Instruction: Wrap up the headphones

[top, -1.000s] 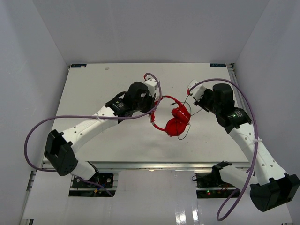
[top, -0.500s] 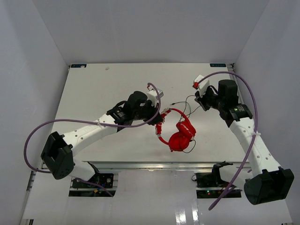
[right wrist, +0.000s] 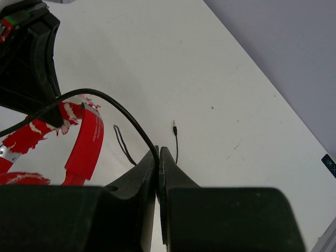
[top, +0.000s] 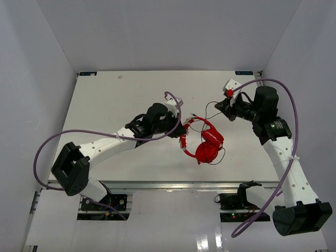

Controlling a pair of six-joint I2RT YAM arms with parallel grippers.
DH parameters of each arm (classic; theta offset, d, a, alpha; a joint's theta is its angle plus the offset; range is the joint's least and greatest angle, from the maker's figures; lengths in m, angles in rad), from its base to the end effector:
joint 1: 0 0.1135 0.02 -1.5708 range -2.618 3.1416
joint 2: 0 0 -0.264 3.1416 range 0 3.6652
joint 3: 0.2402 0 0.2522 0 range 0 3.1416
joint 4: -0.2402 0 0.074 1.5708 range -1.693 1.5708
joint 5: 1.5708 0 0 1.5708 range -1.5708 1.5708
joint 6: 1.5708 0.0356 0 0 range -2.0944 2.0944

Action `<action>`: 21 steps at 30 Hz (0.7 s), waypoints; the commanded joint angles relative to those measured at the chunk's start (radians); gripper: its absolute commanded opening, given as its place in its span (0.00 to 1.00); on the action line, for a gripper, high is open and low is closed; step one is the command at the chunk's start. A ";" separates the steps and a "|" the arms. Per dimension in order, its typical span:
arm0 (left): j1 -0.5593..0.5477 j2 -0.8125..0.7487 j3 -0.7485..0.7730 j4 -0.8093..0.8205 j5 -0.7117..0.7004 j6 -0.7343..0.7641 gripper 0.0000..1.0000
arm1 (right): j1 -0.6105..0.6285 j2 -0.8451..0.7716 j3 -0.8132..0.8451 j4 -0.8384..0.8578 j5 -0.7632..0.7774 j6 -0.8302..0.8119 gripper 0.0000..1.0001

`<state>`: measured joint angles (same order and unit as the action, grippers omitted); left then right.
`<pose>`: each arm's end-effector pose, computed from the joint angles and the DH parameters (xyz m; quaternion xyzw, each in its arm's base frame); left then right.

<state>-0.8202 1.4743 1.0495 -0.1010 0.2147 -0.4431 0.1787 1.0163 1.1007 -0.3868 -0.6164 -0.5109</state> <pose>0.2240 -0.2513 0.2754 0.2140 0.8363 -0.3679 0.3456 0.2113 0.0591 0.3877 -0.4286 0.6617 0.1476 0.5972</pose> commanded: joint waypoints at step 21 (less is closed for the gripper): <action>-0.090 0.164 0.231 0.136 0.071 -0.100 0.00 | 0.028 -0.048 -0.128 0.153 0.296 -0.083 0.08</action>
<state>-0.8773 1.7091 1.2403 -0.0570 0.2206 -0.5332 0.2127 0.9748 1.0109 -0.3198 -0.4443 -0.6023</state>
